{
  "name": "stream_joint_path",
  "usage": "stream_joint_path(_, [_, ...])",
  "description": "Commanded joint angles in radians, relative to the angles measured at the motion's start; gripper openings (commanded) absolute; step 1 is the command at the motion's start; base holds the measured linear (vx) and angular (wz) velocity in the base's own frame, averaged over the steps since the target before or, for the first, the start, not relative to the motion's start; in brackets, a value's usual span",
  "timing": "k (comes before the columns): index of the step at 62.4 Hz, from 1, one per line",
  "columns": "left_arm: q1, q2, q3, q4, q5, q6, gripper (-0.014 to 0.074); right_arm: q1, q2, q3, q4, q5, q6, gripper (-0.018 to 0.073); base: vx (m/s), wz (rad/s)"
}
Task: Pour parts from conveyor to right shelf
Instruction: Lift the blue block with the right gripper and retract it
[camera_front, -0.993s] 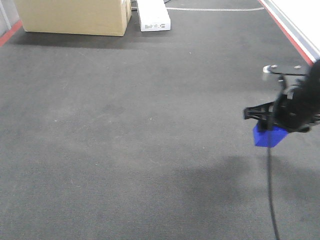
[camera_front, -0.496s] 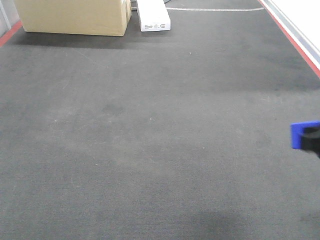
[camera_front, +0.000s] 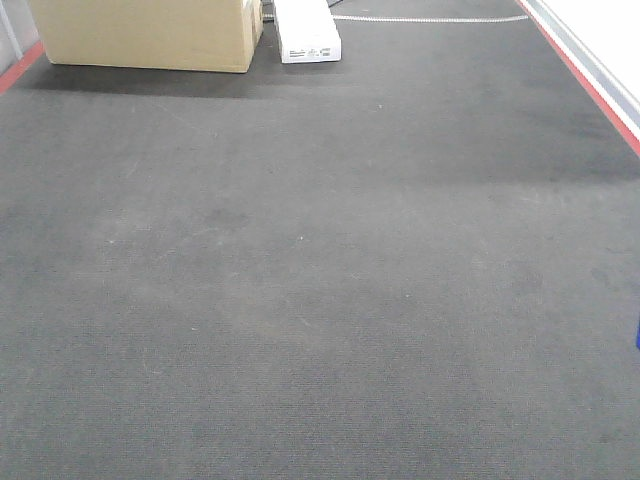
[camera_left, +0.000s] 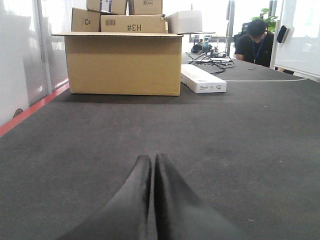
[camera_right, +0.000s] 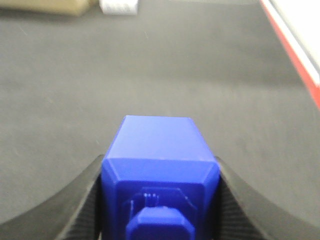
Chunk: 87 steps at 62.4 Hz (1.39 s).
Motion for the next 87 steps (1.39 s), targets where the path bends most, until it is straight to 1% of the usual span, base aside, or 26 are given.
stream_joint_path(1, [-0.002,-0.013,0.031,0.000,-0.077,-0.009,-0.0006,-0.006,-0.080,0.018,0.054,-0.138,-0.071,-0.0005,0.00,0.00])
stream_joint_path(6, [-0.002,-0.013,0.031,0.000,-0.077,-0.009,-0.0006,-0.006,-0.127,0.053,0.077,-0.168,-0.088,-0.0005,0.00,0.00])
stream_joint_path(19, [-0.002,-0.013,0.031,0.000,-0.077,-0.009,-0.0006,-0.006,-0.143,0.126,0.076,-0.205,-0.088,-0.0005,0.00,0.00])
stream_joint_path(87, [-0.002,-0.013,0.031,0.000,-0.077,-0.009,-0.0006,-0.006,-0.143,0.127,0.077,-0.198,-0.086,-0.0005,0.00,0.00])
